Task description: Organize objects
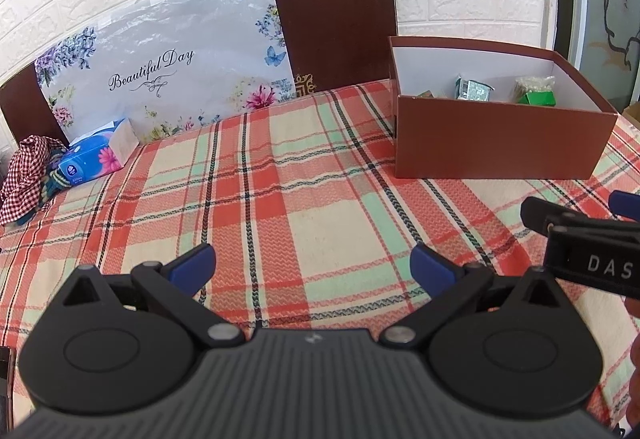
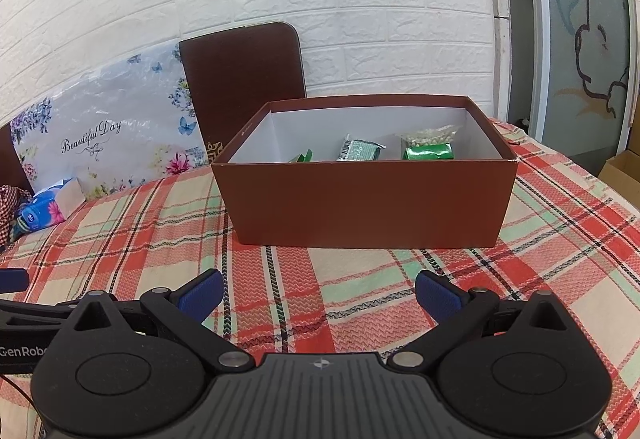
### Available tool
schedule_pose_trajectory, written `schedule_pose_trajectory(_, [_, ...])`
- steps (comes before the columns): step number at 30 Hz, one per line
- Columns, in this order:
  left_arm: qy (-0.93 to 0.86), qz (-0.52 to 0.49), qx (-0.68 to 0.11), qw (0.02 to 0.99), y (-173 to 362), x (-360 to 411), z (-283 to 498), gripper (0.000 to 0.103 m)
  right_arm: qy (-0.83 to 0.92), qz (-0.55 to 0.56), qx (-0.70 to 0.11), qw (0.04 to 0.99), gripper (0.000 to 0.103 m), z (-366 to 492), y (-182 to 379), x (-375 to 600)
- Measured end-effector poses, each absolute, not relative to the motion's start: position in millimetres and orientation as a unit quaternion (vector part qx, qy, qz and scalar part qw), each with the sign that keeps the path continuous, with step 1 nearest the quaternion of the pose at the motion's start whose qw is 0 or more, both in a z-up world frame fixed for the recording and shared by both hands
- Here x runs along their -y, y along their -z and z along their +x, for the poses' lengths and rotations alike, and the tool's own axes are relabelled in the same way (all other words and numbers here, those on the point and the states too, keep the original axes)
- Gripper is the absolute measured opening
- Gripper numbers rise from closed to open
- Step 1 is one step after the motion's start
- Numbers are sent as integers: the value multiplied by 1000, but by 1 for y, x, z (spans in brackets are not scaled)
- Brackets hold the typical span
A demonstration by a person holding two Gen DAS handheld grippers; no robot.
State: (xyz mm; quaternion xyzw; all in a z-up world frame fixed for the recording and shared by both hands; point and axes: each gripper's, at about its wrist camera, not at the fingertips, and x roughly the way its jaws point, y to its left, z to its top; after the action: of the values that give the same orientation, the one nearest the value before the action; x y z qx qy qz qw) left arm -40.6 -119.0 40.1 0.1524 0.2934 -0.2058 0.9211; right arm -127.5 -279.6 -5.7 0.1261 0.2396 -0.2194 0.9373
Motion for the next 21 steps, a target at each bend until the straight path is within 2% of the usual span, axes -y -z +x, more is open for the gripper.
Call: schedule_pose_trajectory(21, [205, 152, -294, 921, -40, 119, -41, 103, 219, 129, -242, 937, 101, -128, 7, 280])
